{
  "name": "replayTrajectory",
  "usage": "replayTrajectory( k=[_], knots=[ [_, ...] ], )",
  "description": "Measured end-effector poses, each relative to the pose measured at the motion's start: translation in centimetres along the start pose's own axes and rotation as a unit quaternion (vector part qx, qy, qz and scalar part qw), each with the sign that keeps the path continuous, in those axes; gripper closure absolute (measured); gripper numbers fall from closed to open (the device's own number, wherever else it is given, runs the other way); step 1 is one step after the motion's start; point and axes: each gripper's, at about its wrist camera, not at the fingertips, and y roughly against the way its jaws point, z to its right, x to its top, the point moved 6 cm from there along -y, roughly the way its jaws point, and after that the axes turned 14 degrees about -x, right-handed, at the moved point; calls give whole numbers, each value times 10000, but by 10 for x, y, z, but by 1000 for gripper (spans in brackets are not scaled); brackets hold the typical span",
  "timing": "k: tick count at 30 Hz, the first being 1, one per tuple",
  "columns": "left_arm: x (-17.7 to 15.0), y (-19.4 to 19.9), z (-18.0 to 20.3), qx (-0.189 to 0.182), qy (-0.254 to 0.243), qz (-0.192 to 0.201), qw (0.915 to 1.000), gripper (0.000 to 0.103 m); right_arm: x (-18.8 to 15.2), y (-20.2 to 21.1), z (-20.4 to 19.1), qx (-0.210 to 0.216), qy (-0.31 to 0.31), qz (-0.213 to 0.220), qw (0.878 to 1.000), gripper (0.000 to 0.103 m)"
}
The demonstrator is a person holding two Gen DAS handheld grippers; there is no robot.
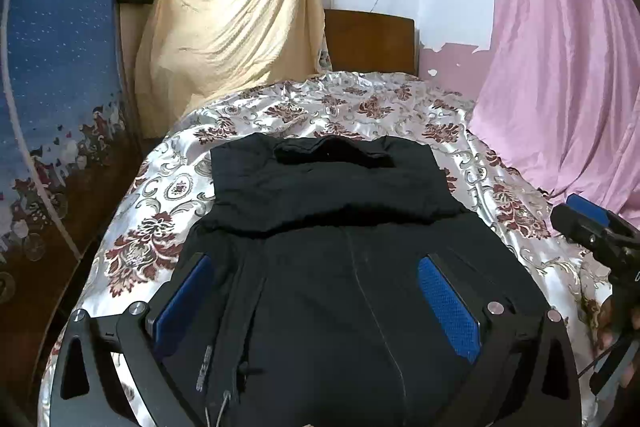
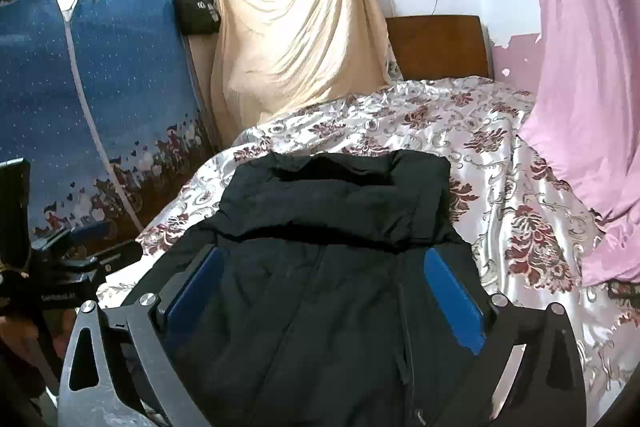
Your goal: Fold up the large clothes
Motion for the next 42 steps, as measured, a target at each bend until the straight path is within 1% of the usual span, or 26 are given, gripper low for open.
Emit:
replayTrajectory(
  k=[5, 8, 12, 21, 24, 30, 35, 40, 42],
  knots=[
    [-11, 18, 8, 134, -155, 64, 9998, 0, -8, 24, -1, -47, -32, 184, 9998, 3],
    [-17, 28, 8, 199, -221, 93, 9995, 0, -15, 32, -4, -51, -32, 185, 9998, 3],
    [-28, 38, 5, 242, -180, 103, 9995, 0, -25, 40, -6, -84, -26, 158, 9998, 3],
    [-49, 49, -2, 365, -142, 119, 9992, 0, -44, 58, -8, -286, 17, 120, 9995, 3],
    [-57, 53, -2, 383, -242, 56, 9990, 0, -50, 62, -12, -315, 129, 90, 9994, 3],
    [-77, 63, -9, 548, -518, -45, 9971, 0, -65, 64, -21, -289, 352, -47, 9989, 3],
    [-91, 65, -21, 611, -453, -163, 9970, 0, -81, 64, -24, -332, 450, -154, 9983, 3],
    [-108, 68, -34, 626, -319, -199, 9973, 0, -98, 66, -22, -456, 413, -135, 9980, 3],
    [-117, 64, -39, 596, -337, -353, 9970, 0, -108, 61, -22, -502, 504, -297, 9970, 3]
  ],
)
